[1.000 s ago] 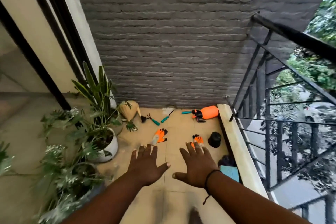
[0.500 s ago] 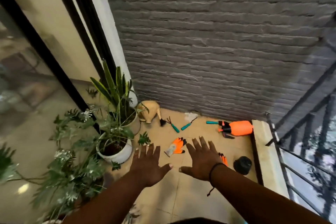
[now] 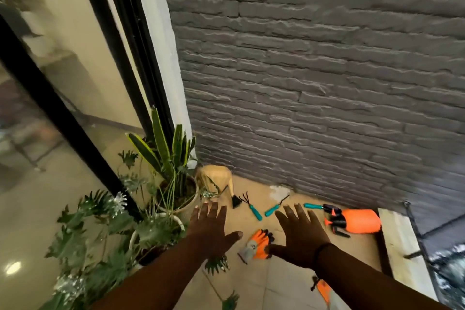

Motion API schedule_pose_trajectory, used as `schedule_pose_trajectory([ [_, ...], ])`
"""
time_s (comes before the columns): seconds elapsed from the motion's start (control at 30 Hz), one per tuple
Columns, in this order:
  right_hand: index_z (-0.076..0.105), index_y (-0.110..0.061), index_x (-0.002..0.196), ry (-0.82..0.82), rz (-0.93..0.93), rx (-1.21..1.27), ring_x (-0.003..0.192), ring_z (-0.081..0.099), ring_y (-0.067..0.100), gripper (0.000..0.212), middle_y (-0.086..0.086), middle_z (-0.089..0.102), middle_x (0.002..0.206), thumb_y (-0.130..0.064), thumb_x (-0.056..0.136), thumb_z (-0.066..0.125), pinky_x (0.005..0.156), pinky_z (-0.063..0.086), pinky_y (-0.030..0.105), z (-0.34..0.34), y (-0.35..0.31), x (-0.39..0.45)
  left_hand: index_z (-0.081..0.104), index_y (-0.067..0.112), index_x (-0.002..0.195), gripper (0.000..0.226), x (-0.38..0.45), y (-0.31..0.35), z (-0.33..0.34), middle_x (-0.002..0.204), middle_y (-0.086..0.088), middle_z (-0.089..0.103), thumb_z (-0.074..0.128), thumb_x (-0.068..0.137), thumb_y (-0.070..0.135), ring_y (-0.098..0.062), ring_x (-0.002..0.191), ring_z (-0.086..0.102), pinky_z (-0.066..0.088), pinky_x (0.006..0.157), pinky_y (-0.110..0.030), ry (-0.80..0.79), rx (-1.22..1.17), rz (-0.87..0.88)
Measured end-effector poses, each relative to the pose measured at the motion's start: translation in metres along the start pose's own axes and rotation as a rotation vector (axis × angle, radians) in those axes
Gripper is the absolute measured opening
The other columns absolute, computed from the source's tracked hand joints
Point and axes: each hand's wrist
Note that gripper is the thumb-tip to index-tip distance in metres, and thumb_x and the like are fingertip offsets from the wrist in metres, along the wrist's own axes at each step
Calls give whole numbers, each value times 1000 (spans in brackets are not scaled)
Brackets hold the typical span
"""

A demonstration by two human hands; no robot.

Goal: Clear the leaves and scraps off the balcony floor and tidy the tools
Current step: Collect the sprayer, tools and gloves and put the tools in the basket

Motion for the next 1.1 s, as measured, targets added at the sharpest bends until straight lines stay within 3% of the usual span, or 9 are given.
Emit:
schedule_pose_trajectory([
  [0.1, 4, -25, 155, -11, 28, 68, 149, -8, 30, 125, 6, -3, 163, -92, 49, 0, 119, 1, 50, -7, 5, 27, 2, 17, 158, 106, 38, -10, -13, 164, -13, -3, 4, 77, 85, -34, 151, -5, -4, 120, -49, -15, 58, 26],
  [0.27, 4, -26, 155, -49, 49, 185, 149, -9, 28, 133, 4, -3, 163, -92, 41, -4, 119, 3, 47, -15, 29, 68, 0, 18, 158, 141, 95, -1, -21, 164, -10, -7, -22, 43, 96, -32, 151, -6, -4, 119, -48, -129, -30, 34],
  [0.4, 3, -26, 155, -104, 47, 250, 149, -8, 28, 143, 3, -2, 163, -96, 32, -14, 119, 6, 47, -12, 61, 125, -4, 16, 157, 95, 142, 10, -25, 164, -12, -10, 19, 89, 78, -31, 151, -10, -5, 120, -46, -220, -66, -2],
  [0.53, 4, -24, 156, -206, -10, 289, 149, -7, 28, 159, 3, 0, 163, -97, 17, -20, 120, 6, 47, -14, 94, 194, -1, 17, 158, 135, 198, 15, -26, 165, -11, -4, -15, 50, 98, -32, 151, -3, 1, 120, -46, -250, -59, -74],
  [0.77, -1, -22, 156, -303, -244, 186, 149, -8, 30, 145, 6, -3, 163, -89, 28, -12, 119, 1, 48, -26, 131, 292, 2, 20, 158, 159, 278, 14, -38, 165, -6, -2, -35, 21, 92, -29, 151, -4, 1, 121, -44, -258, -122, -297],
  [0.87, 2, -23, 156, -354, -258, 191, 149, -6, 30, 146, 6, -1, 163, -89, 26, -14, 119, 3, 48, -20, 139, 329, -2, 21, 158, 147, 305, 13, -33, 165, -3, -6, -22, 34, 98, -27, 151, -5, -1, 121, -43, -299, -239, -320],
  [0.97, 1, -25, 156, -430, -206, 213, 150, -3, 29, 134, 3, 1, 163, -93, 41, -5, 119, 8, 46, -1, 144, 358, -6, 18, 157, 96, 327, 10, -10, 164, -7, -11, 21, 88, 79, -25, 151, -9, -2, 123, -41, -419, -316, -307],
  [1.03, 2, -27, 156, -466, -175, 222, 150, -1, 28, 114, 2, 3, 163, -93, 63, 10, 118, 13, 44, 19, 146, 378, -7, 17, 157, 87, 349, 3, 16, 164, -8, -10, 31, 96, 66, -25, 151, -8, 0, 123, -39, -469, -390, -326],
  [1.1, 5, -29, 155, -483, -132, 256, 150, 3, 27, 125, -1, 7, 163, -98, 51, 2, 117, 19, 40, 40, 147, 397, -5, 14, 157, 84, 372, -5, 40, 164, -8, -7, 32, 98, 62, -24, 152, -5, 2, 123, -37, -460, -439, -346],
])
Point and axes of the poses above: each hand's wrist, its own x-axis towards the middle knuckle, its own z-axis out of the palm, y = z × x
